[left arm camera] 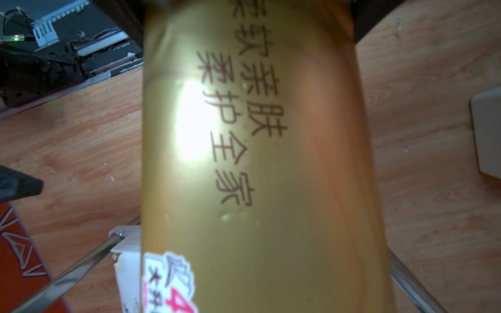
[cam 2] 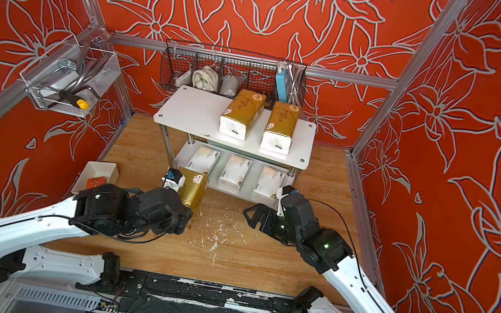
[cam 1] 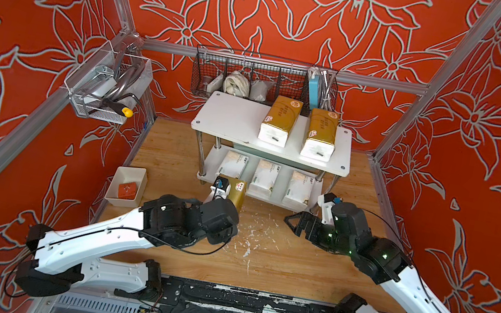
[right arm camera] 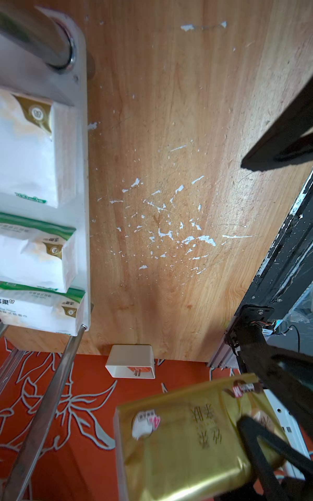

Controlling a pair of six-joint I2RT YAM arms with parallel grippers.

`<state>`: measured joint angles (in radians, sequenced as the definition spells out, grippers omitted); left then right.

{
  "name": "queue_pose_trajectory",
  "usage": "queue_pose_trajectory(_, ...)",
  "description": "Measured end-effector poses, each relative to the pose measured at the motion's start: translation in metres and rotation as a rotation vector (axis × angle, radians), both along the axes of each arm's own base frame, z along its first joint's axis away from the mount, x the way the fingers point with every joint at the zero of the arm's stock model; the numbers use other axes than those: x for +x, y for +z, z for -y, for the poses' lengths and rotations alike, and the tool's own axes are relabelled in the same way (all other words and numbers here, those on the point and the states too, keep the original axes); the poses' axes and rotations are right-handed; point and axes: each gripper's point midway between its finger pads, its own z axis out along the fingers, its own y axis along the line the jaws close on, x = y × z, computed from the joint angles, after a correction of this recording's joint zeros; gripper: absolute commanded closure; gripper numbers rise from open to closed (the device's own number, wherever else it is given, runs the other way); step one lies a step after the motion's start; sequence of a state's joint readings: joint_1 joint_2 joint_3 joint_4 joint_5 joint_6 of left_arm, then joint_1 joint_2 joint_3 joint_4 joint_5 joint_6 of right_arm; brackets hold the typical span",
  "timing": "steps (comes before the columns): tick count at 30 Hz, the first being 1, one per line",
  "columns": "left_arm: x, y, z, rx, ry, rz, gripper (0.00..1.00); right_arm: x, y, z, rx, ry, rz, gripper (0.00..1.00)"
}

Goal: Place the tissue boxes on the shelf by color
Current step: Place a box of tissues on the shelf.

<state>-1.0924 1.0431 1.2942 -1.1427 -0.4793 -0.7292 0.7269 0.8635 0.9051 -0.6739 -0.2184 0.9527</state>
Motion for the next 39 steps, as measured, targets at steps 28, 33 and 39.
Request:
queue_pose_trajectory(28,0.152,0.176,-0.052,-0.001,0.128,0.349,0.15,-0.021,0.002,-0.052,0.043,0.208,-0.01,0.01)
queue_pose_trajectory(33,0.181,0.196,-0.052,-0.012,0.114,0.393,0.14,-0.021,0.003,-0.053,0.046,0.21,-0.006,0.01)
queue_pose_trajectory(39,0.21,0.191,-0.052,-0.005,0.1,0.379,0.14,-0.023,0.006,-0.051,0.054,0.209,0.003,0.01)
